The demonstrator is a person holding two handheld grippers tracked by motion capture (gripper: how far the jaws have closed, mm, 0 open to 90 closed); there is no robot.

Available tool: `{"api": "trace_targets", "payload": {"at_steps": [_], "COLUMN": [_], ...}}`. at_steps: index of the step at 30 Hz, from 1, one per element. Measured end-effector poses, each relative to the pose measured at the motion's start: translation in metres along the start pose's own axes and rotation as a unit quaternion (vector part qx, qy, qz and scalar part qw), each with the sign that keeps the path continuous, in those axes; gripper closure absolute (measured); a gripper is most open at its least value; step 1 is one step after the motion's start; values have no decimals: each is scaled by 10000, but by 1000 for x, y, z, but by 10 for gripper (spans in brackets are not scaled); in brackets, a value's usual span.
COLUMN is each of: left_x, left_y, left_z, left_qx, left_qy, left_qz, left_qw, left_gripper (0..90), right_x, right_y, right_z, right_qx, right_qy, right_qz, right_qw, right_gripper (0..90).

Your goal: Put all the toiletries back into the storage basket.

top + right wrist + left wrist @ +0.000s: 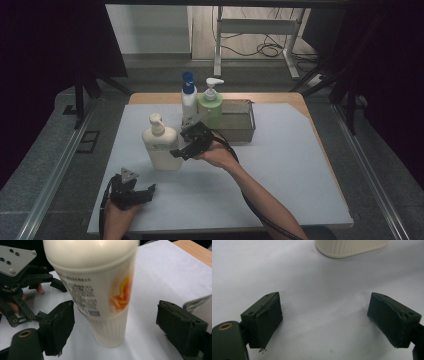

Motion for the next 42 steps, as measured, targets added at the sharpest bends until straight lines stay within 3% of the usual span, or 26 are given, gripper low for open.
{"api": "trace_targets", "payload": {"at_steps": [10, 17, 36, 42], "left_x": [0, 0, 0, 0], "left_y": [0, 0, 0, 0], "left_z": [0, 0, 0, 0], "left_qx": [-7, -6, -6, -7], "left_qy": [3, 3, 1, 1], "left_qz": [8, 9, 12, 12], "left_qw": [10000, 10000, 10000, 10000], "left_gripper": [119, 119, 119, 119], "right_x": [-12, -12, -22, -22], "right_y": [9, 11, 16, 19], "right_z": [14, 18, 20, 24], "right_qx": [97, -275, -144, -126], "right_qy": [104, 31, -140, -165], "right_qz": [-1, 70, 55, -13], "right_qw": [9999, 9996, 9998, 9998], "right_gripper": [301, 316, 310, 363]}}
Point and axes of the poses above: each handheld gripper's, and its own axes: x roughly backward along the jaws, y roughly out of its top, z roughly to its left, the point moved 10 cm from there along -x, roughly forward along the jaws, and after that the axes turned 10 degrees about -y, right-handed, at the moved point
